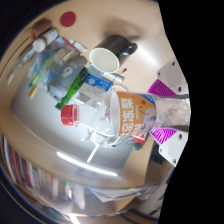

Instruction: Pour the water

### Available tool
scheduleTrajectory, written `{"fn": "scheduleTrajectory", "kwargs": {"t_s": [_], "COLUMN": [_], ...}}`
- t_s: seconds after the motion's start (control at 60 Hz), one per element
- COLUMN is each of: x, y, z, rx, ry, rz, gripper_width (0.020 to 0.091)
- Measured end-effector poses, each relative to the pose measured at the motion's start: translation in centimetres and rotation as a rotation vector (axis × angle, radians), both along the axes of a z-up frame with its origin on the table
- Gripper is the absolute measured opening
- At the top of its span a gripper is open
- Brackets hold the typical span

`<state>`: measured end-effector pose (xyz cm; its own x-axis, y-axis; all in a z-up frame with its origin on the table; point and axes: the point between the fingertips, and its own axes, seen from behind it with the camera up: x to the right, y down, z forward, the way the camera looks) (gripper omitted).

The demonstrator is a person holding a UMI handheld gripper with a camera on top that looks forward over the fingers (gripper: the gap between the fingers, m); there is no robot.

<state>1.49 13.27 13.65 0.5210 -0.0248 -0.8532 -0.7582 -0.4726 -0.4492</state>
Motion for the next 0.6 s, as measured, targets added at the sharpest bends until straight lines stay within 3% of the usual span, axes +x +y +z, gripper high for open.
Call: {"fn": "scheduleTrajectory", "kwargs": {"t_s": [0.233, 0.6], "x": [-1.2, 2.1], "y": [3.3, 6.4], "z": [1.3, 5.8], "rx": [-0.283, -0.312], "ry": [0.757, 1.288], "rz": [-0.066, -0.16], "gripper_width": [0.0355, 0.0356]}}
